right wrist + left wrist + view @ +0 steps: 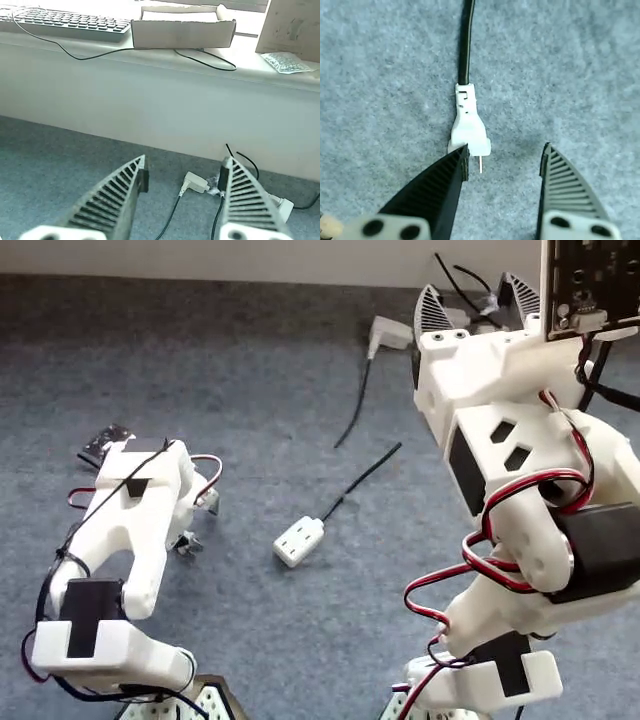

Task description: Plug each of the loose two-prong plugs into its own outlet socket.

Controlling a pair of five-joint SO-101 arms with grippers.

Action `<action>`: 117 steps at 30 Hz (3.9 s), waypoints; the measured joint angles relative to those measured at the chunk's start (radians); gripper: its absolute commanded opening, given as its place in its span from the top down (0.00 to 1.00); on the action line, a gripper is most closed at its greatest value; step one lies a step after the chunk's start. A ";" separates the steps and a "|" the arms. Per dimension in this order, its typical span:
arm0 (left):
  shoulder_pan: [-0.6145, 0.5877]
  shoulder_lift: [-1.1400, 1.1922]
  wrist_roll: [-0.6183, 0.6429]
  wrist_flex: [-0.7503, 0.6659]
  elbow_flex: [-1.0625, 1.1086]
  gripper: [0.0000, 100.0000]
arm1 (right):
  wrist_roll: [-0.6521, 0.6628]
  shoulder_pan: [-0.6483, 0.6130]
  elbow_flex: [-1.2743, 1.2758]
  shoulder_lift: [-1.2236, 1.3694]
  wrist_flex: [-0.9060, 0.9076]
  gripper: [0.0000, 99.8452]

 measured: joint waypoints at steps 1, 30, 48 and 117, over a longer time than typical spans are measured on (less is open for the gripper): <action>-0.011 0.000 0.000 0.000 0.000 0.76 | 0.000 0.000 0.000 0.000 0.000 0.77; -0.153 -0.002 -0.074 0.046 -0.021 0.95 | 0.000 0.000 0.000 0.000 -0.002 0.77; -0.522 0.005 -0.991 0.273 -0.497 0.95 | 0.000 0.000 0.000 0.000 -0.002 0.77; -0.810 0.572 -1.834 0.428 -0.948 0.84 | 0.000 -0.150 0.000 0.000 0.008 0.77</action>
